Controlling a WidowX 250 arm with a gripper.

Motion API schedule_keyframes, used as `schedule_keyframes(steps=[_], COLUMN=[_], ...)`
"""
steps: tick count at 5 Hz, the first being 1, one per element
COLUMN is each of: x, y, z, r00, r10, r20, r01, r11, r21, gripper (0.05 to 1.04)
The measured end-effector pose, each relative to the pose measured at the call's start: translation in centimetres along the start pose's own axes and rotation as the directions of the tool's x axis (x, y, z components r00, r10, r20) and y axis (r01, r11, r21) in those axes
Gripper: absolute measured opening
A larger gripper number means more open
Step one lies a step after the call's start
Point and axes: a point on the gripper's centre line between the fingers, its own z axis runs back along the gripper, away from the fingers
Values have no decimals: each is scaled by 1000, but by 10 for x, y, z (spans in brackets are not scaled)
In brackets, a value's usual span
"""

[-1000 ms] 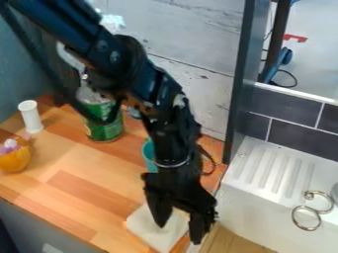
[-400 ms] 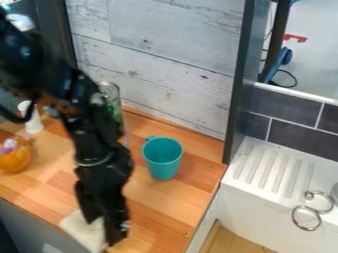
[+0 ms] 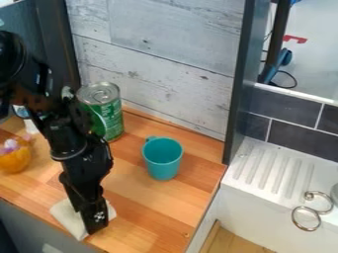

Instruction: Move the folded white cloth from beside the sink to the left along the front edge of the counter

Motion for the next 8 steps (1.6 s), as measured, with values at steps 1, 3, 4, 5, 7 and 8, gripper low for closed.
schedule_keyframes(steps=[1,3,4,5,7,8], x=[4,-40,-46,-42,-32,-38], y=[14,49,56,62,37,15], z=[1,12,21,27,60,86], r00=[1000,976,959,959,970,964], r10=[-17,191,266,280,242,261], r20=[-10,-108,-94,-43,-23,-53], r01=[17,-181,-251,-269,-236,-254], r11=[1000,979,958,948,960,962], r21=[24,91,140,168,150,101], gripper=[1001,1001,1001,1001,1000,1001])
